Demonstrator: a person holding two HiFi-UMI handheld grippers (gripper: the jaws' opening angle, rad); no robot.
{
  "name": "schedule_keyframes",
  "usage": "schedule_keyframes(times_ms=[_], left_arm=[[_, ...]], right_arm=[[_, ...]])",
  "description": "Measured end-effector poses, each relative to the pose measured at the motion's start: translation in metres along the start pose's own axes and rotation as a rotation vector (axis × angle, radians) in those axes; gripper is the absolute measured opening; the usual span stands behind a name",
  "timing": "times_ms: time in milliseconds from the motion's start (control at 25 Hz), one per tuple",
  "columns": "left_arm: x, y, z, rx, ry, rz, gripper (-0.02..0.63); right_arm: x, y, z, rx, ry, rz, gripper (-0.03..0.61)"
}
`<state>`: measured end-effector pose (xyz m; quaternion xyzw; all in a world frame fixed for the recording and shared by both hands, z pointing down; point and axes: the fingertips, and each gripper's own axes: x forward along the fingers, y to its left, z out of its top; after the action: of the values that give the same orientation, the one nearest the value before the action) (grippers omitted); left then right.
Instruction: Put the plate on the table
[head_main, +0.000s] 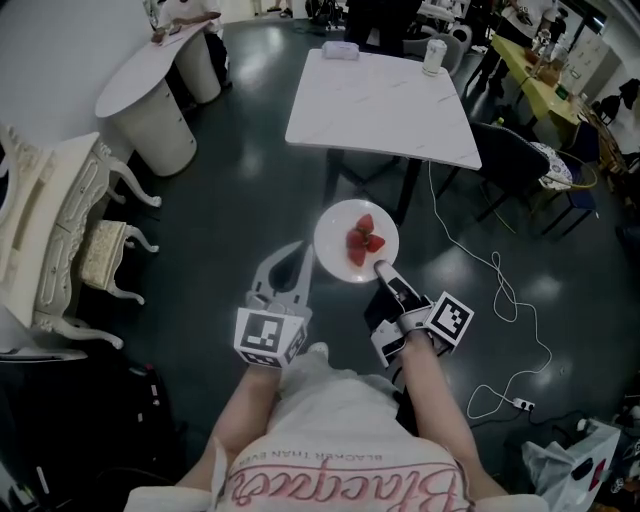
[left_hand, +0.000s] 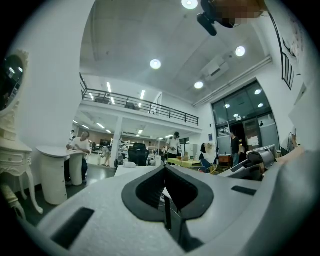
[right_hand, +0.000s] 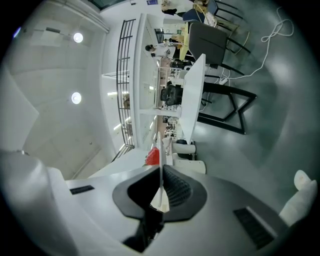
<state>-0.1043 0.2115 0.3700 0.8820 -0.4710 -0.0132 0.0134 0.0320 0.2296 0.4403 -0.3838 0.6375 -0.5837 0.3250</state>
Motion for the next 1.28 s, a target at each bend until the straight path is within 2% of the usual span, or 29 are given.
schedule_keyframes(times_ms=[240, 800, 1280], left_arm=[[0.046, 0.048, 0.003, 0.0, -0.005, -0.024, 0.005], [0.114, 0.101, -0.009, -0.01, 0.012, 0.02, 0.005], [0.233, 0.146, -0.004, -0.01, 0.004, 0.048, 0.005]], right_arm=[[0.07, 0.005, 0.017, -0.005, -0.012, 0.024, 0.012], [0.14, -0.008, 0.05, 0.004, 0.023, 0.018, 0.012], [0.233, -0.017, 0.144, 0.012, 0.031, 0.015, 0.012]])
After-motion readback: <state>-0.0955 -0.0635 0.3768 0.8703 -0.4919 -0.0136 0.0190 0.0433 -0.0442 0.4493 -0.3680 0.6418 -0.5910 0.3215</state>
